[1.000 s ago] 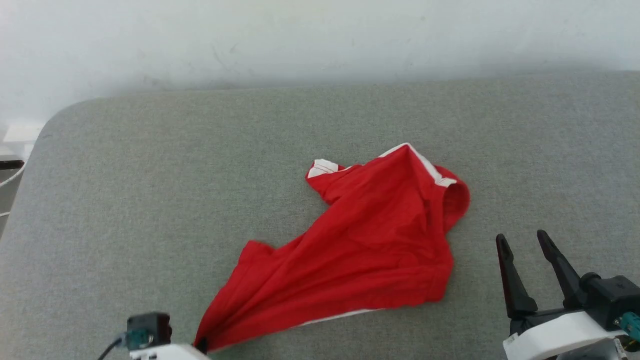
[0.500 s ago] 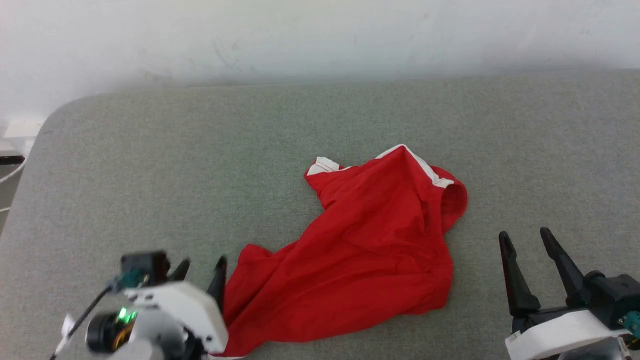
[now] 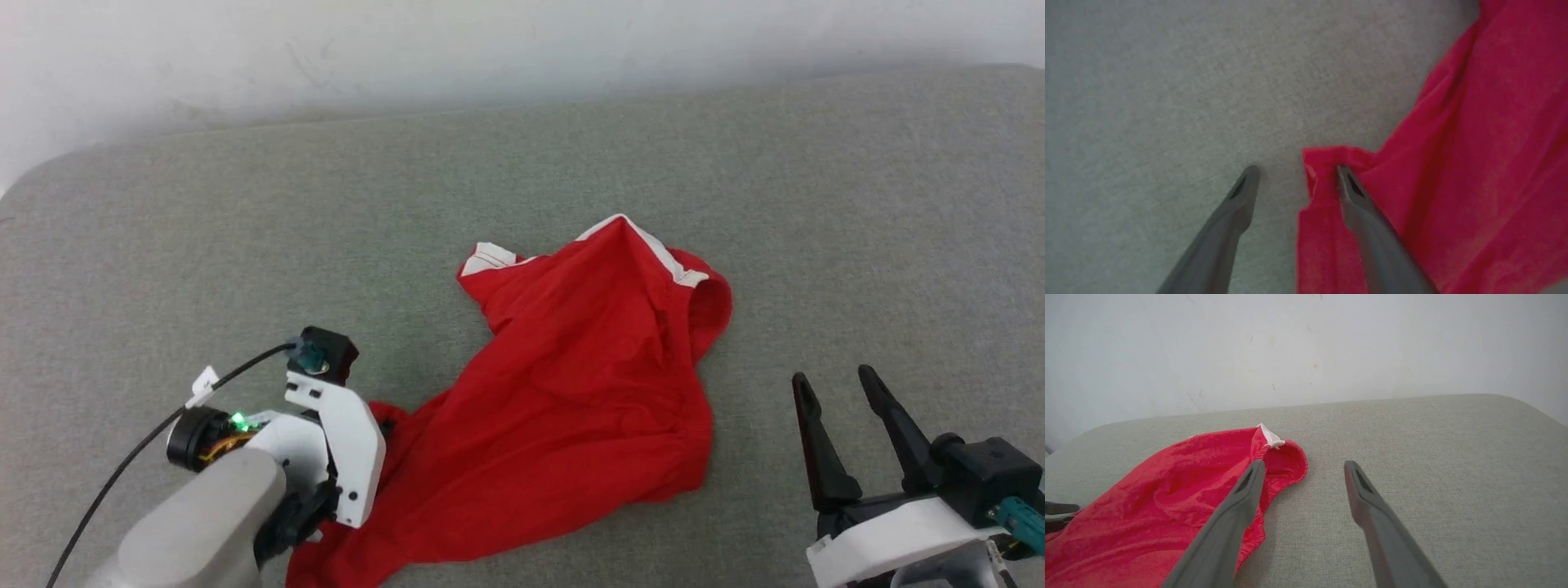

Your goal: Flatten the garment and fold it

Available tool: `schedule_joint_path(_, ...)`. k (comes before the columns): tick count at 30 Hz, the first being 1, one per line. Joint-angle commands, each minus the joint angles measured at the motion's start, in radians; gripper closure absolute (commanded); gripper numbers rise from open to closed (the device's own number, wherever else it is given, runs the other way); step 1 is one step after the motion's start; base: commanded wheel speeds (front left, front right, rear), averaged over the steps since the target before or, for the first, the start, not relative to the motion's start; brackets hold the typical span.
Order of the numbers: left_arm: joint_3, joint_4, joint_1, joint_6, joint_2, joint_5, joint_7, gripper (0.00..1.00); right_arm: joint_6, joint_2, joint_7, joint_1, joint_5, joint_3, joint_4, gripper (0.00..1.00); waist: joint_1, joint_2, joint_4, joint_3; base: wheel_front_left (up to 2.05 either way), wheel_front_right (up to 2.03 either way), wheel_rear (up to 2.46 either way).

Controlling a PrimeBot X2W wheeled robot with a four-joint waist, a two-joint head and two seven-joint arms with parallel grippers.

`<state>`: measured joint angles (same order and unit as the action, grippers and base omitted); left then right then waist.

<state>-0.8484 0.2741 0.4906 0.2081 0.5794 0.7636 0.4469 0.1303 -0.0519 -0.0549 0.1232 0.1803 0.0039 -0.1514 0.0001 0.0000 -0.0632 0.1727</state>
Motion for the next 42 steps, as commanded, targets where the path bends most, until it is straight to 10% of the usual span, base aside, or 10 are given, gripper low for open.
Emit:
schedule_joint_path(1, -0.016, 0.023, 0.019, -0.014, -0.007, -0.004, 0.019, 0.25, 0.000, 0.002, -0.009, -0.015, 0.007, 0.002, 0.004, 0.00, -0.0001, 0.0000, -0.014, 0.013, 0.00, 0.00, 0.00)
schedule_joint_path(5, -0.049, 0.091, 0.036, -0.061, -0.024, 0.009, 0.080, 1.00, 0.000, 0.002, -0.013, -0.021, 0.010, 0.008, 0.011, 0.00, -0.0001, 0.0000, -0.026, 0.022, 0.00, 0.00, 0.00)
schedule_joint_path(10, -0.052, 0.118, 0.045, -0.097, -0.045, 0.037, 0.093, 1.00, 0.000, 0.002, -0.016, -0.026, 0.010, 0.006, 0.019, 0.00, -0.0001, 0.0000, -0.030, 0.024, 0.00, 0.00, 0.00)
schedule_joint_path(23, 0.157, 0.155, 0.165, 0.016, -0.041, 0.049, -0.184, 1.00, 0.000, 0.002, -0.010, -0.052, 0.010, 0.019, 0.021, 0.00, -0.0001, 0.0000, -0.046, 0.063, 0.00, 0.00, 0.00)
schedule_joint_path(33, 0.222, 0.324, 0.151, -0.013, -0.086, 0.104, -0.317, 1.00, 0.000, 0.002, -0.026, -0.068, 0.019, 0.031, 0.048, 0.00, -0.0001, 0.0000, -0.057, 0.091, 0.00, 0.00, 0.00)
schedule_joint_path(34, 0.224, 0.332, 0.141, -0.021, -0.096, 0.109, -0.336, 0.65, 0.000, 0.002, -0.027, -0.067, 0.019, 0.029, 0.051, 0.00, -0.0001, 0.0000, -0.052, 0.089, 0.00, 0.00, 0.00)
schedule_joint_path(35, 0.231, 0.338, 0.129, -0.027, -0.107, 0.119, -0.358, 0.00, 0.000, 0.002, -0.027, -0.067, 0.019, 0.030, 0.054, 0.00, -0.0001, 0.0000, -0.049, 0.084, 0.00, 0.00, 0.00)
schedule_joint_path(42, 0.267, 0.296, 0.020, -0.031, -0.157, 0.108, -0.618, 0.00, 0.000, 0.002, -0.014, -0.044, 0.012, 0.026, 0.059, 0.00, -0.0001, 0.0000, -0.003, 0.025, 0.00, 0.00, 0.00)
